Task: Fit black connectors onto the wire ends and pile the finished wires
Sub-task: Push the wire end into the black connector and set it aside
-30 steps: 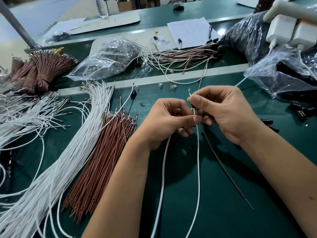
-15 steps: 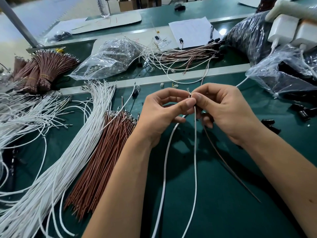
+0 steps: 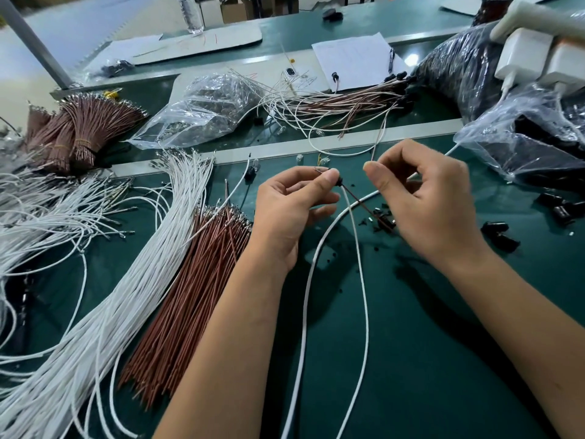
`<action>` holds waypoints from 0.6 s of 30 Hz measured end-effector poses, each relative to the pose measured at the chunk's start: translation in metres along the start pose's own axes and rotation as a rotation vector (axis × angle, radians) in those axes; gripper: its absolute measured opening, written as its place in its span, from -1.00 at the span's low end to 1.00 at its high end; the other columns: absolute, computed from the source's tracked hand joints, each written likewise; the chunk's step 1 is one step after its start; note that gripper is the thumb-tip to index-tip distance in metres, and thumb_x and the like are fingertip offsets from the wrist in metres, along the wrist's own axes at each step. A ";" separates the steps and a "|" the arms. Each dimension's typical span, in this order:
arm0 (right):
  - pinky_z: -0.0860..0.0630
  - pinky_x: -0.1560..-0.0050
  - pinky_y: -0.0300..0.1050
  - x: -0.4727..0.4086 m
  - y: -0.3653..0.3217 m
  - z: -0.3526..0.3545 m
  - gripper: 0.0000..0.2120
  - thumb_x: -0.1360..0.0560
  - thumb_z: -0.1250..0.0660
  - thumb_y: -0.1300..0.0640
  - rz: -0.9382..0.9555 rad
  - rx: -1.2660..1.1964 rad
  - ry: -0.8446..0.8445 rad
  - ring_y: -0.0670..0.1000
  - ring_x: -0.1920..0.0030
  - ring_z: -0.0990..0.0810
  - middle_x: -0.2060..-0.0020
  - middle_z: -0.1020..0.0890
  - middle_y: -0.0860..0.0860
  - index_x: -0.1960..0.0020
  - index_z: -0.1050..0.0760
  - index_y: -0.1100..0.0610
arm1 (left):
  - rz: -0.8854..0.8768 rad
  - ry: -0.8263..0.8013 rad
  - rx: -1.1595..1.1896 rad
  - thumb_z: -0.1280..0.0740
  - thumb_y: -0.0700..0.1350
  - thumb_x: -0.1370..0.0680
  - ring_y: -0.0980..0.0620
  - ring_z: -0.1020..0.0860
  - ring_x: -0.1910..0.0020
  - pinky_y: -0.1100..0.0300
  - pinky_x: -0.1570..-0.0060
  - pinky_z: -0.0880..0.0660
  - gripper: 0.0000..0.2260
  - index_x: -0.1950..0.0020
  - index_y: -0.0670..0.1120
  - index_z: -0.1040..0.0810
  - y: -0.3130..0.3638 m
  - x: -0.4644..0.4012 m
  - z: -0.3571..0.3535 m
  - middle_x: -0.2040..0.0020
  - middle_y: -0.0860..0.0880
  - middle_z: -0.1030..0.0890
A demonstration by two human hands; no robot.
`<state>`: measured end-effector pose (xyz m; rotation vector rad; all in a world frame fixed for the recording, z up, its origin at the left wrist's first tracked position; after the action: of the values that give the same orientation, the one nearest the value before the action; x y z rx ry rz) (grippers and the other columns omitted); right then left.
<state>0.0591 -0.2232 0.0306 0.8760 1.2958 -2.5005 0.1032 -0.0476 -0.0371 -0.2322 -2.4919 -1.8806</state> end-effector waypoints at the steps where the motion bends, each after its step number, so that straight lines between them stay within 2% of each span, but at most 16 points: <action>1: -0.45 0.27 -0.15 0.001 -0.006 -0.001 -0.74 -0.61 -0.42 0.00 0.045 0.019 -0.002 -0.03 0.34 -0.52 0.36 -0.59 -0.05 0.17 -0.59 0.14 | -0.018 0.030 -0.010 -0.49 -0.23 -0.51 0.02 -0.64 0.27 0.25 0.28 -0.58 -0.96 0.13 -0.13 -0.67 0.002 0.000 0.003 0.18 -0.08 -0.71; 3: -0.46 0.27 -0.13 0.005 -0.014 -0.012 -0.76 -0.58 -0.46 0.02 0.076 0.064 -0.062 -0.05 0.37 -0.54 0.38 -0.62 -0.05 0.20 -0.65 0.14 | -0.039 0.062 -0.013 -0.47 -0.25 -0.52 0.01 -0.65 0.28 0.24 0.25 -0.59 -0.95 0.13 -0.14 -0.66 0.004 0.000 0.006 0.20 -0.08 -0.70; 6: -0.51 0.24 -0.18 0.013 -0.012 -0.032 -0.86 -0.50 -0.54 0.03 0.015 0.152 -0.170 -0.11 0.36 -0.59 0.35 -0.68 -0.08 0.15 -0.72 0.10 | -0.047 0.070 0.025 -0.46 -0.28 -0.53 0.02 -0.65 0.30 0.23 0.21 -0.61 -0.96 0.10 -0.17 -0.64 0.004 0.000 0.005 0.21 -0.10 -0.69; 11: -0.46 0.25 -0.32 0.014 -0.007 -0.029 -0.94 -0.49 -0.54 0.12 -0.050 0.148 -0.133 -0.15 0.37 -0.58 0.39 -0.64 -0.16 0.15 -0.71 0.06 | -0.067 0.036 0.047 -0.45 -0.28 -0.54 0.03 -0.66 0.26 0.26 0.16 -0.60 -0.97 0.06 -0.18 -0.64 0.007 0.001 0.000 0.17 -0.10 -0.71; 15: -0.53 0.30 -0.16 0.015 -0.005 -0.029 -0.88 -0.57 -0.45 0.20 -0.090 0.055 -0.136 -0.07 0.46 -0.60 0.39 -0.63 -0.14 0.15 -0.63 0.09 | -0.104 0.004 0.061 -0.44 -0.32 -0.53 0.02 -0.66 0.25 0.25 0.13 -0.59 -0.92 0.09 -0.15 -0.64 0.010 0.001 -0.003 0.19 -0.10 -0.70; 18: -0.52 0.32 -0.17 0.015 -0.008 -0.029 -0.86 -0.59 -0.41 0.23 -0.068 0.023 -0.142 -0.10 0.46 -0.60 0.43 -0.59 -0.21 0.14 -0.62 0.11 | -0.125 -0.025 0.063 -0.43 -0.33 -0.53 0.02 -0.66 0.24 0.24 0.12 -0.59 -0.92 0.03 -0.18 -0.64 0.012 0.002 -0.005 0.18 -0.10 -0.69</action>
<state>0.0552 -0.1938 0.0148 0.6558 1.2737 -2.5815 0.1026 -0.0492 -0.0237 -0.1013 -2.6357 -1.8486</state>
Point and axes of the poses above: each hand's wrist, its own x-axis away from the middle knuckle, its own z-axis out of the back of the hand, y = z × x, the point moved 10 cm from there along -x, towards the middle knuckle
